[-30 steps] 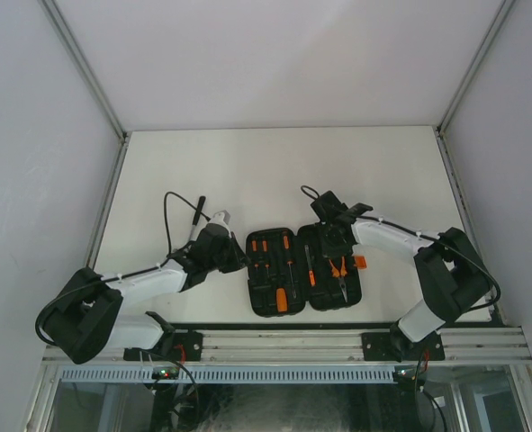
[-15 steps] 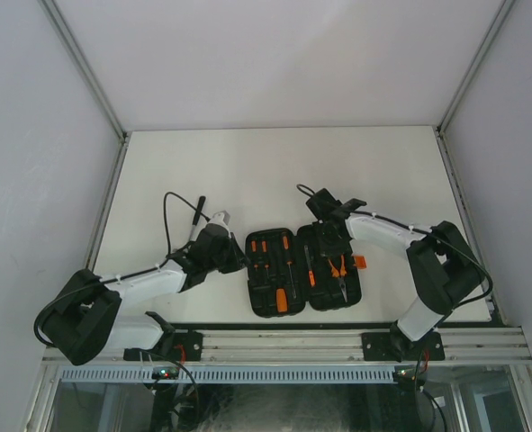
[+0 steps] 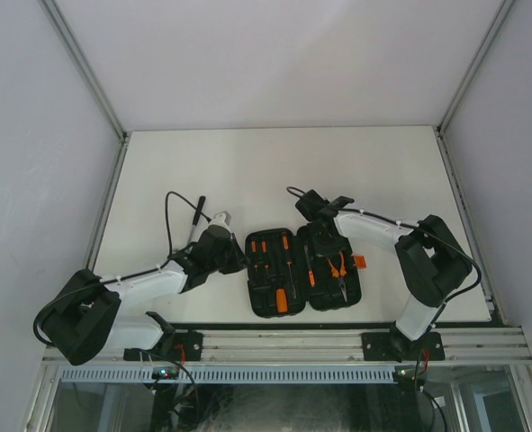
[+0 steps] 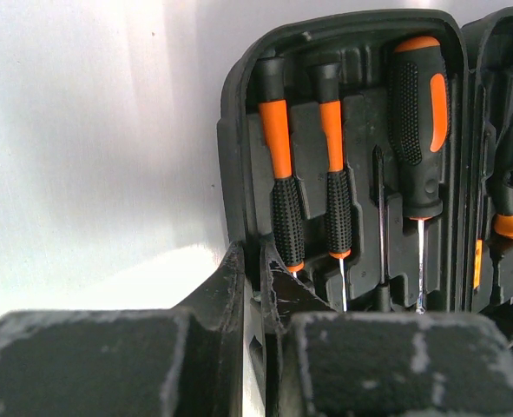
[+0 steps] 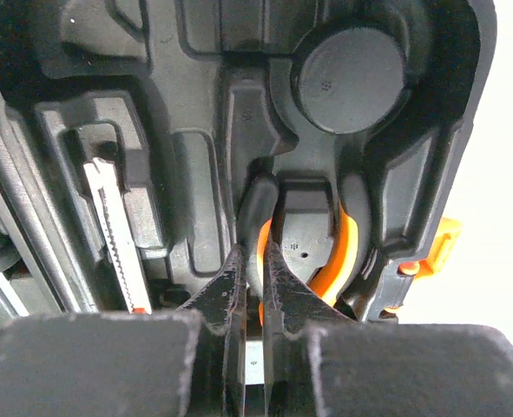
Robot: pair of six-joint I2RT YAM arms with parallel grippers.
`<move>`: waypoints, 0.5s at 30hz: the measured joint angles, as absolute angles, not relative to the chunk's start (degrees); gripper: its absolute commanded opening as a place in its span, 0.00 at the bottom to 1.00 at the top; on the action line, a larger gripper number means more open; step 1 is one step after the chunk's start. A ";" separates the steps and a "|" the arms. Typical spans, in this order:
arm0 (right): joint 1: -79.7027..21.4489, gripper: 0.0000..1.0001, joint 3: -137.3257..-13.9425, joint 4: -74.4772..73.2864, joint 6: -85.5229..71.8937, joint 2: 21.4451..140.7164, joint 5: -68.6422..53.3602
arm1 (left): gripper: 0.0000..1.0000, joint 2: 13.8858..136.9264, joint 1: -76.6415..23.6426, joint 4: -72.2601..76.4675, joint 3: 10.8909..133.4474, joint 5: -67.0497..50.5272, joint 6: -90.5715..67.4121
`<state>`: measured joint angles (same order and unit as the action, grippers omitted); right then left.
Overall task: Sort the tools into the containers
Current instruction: Adjust the pliers in the storage box.
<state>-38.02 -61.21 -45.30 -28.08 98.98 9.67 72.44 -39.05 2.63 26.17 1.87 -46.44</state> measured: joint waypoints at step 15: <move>-41.56 0.09 -62.94 -47.24 -28.10 101.27 15.38 | 0.00 72.42 -39.64 2.52 26.17 2.92 -46.50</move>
<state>-41.56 -62.94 -47.24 -28.10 101.27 15.38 72.42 -39.64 2.52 26.17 2.92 -46.50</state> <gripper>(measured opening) 0.024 0.093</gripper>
